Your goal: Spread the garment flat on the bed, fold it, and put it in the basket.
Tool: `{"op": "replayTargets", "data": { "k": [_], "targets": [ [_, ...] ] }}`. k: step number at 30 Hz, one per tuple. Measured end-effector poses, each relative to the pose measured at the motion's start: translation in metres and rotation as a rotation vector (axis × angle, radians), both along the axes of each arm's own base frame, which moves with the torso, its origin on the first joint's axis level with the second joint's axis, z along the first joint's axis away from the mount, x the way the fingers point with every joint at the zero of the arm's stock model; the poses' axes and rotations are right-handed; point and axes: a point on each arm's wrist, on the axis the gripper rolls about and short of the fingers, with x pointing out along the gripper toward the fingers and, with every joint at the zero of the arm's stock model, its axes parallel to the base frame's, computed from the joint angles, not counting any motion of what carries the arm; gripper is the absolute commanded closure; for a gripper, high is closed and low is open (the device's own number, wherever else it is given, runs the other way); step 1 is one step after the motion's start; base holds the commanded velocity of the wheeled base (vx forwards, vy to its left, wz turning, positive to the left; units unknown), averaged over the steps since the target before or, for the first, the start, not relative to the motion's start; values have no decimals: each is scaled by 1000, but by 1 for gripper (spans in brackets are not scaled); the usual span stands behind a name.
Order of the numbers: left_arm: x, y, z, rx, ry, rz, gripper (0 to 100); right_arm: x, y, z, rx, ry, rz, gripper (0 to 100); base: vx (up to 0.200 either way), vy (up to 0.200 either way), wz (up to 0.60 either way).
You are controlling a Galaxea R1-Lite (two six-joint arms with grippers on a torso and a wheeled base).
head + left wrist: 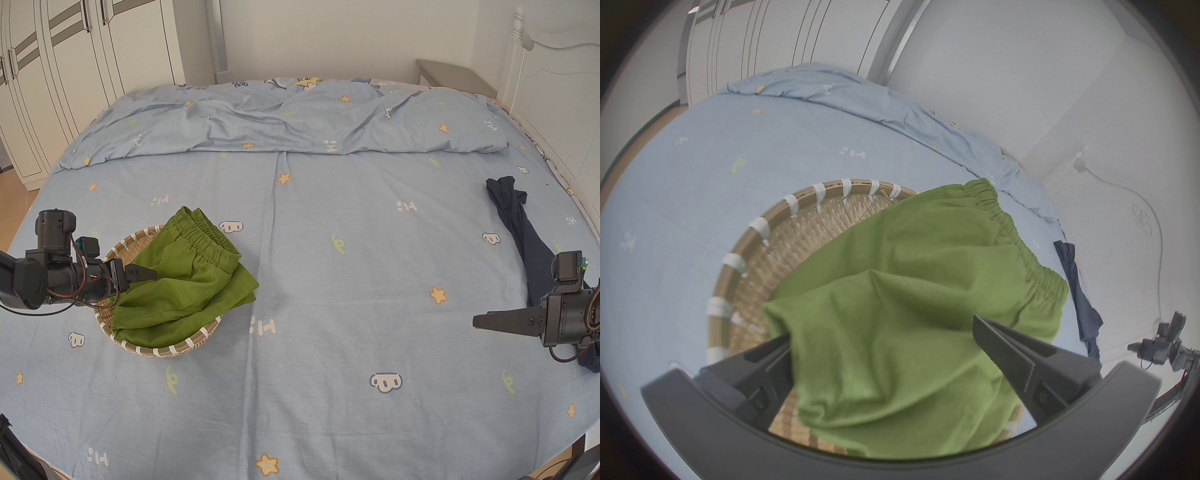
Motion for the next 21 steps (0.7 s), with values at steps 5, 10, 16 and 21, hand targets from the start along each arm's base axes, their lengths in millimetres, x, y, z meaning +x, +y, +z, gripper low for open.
{"op": "replayTargets", "data": {
  "k": [5, 10, 16, 21],
  "targets": [
    [-23, -2, 17, 80, 55, -5, 0, 0, 0, 0, 0, -1, 0, 0, 0, 0, 0],
    [-46, -3, 40, 200, 51, -3, 0, -2, -1, 0, -1, -5, 0, 0, 0, 0, 0],
    [-79, -9, 67, 256, -35, 15, 0, -24, -6, 3, 8, -57, 2, 0, 0, 0, 0],
    [-131, -21, 89, 275, -150, 16, 0, -61, -18, 2, 27, -141, -11, 0, 0, 0, 0]
  ]
}}
